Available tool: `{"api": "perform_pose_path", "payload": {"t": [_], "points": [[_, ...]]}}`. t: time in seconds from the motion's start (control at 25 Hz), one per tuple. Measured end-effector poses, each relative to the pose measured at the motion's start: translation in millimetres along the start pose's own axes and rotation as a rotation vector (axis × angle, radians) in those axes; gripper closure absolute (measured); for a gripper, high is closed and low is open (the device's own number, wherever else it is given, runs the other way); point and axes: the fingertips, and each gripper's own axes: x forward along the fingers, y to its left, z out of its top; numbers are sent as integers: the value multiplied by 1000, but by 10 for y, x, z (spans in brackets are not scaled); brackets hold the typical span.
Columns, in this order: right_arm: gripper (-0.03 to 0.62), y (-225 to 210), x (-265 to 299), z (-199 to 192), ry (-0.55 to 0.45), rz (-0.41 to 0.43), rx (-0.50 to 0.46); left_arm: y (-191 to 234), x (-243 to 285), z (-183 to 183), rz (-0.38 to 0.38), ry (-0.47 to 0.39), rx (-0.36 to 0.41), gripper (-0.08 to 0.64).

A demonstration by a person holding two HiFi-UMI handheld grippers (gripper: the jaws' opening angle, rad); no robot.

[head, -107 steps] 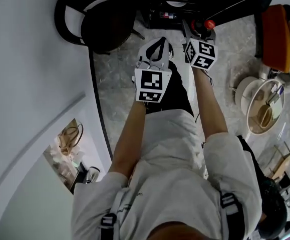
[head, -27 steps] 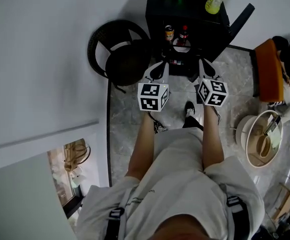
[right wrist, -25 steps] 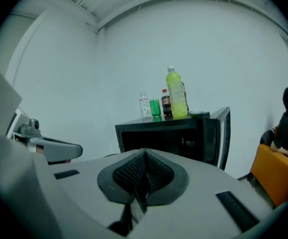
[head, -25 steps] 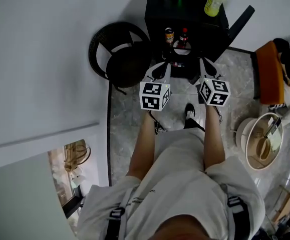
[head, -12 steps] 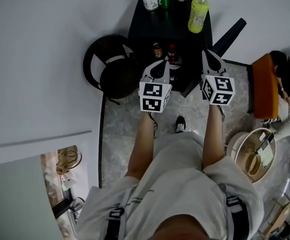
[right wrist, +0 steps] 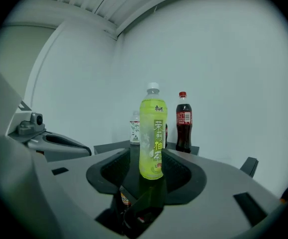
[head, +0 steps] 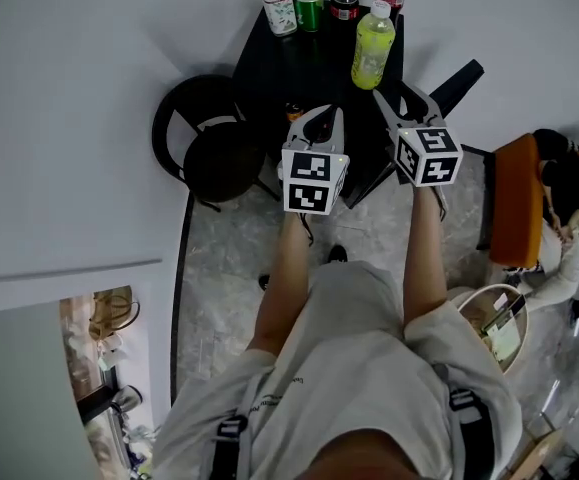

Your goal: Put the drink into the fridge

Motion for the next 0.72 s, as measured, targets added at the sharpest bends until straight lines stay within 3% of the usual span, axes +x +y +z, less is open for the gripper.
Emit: {"api": "perform_pose_path", "payload": {"t": [0.16,0.36,0.6,0.72], "points": [[375,-71,248,53,5,55,33,43,158,-7,25,7,-1,551],[276,-164,620,74,86,54,24,167,300,-18,65,20,-10,551],[265,-159,941,98,149,77,8,383,310,-2,115,14,-30,551],[266,-137,1038,75,167,38,2,474,259,-138,138,40,-39,551]]}}
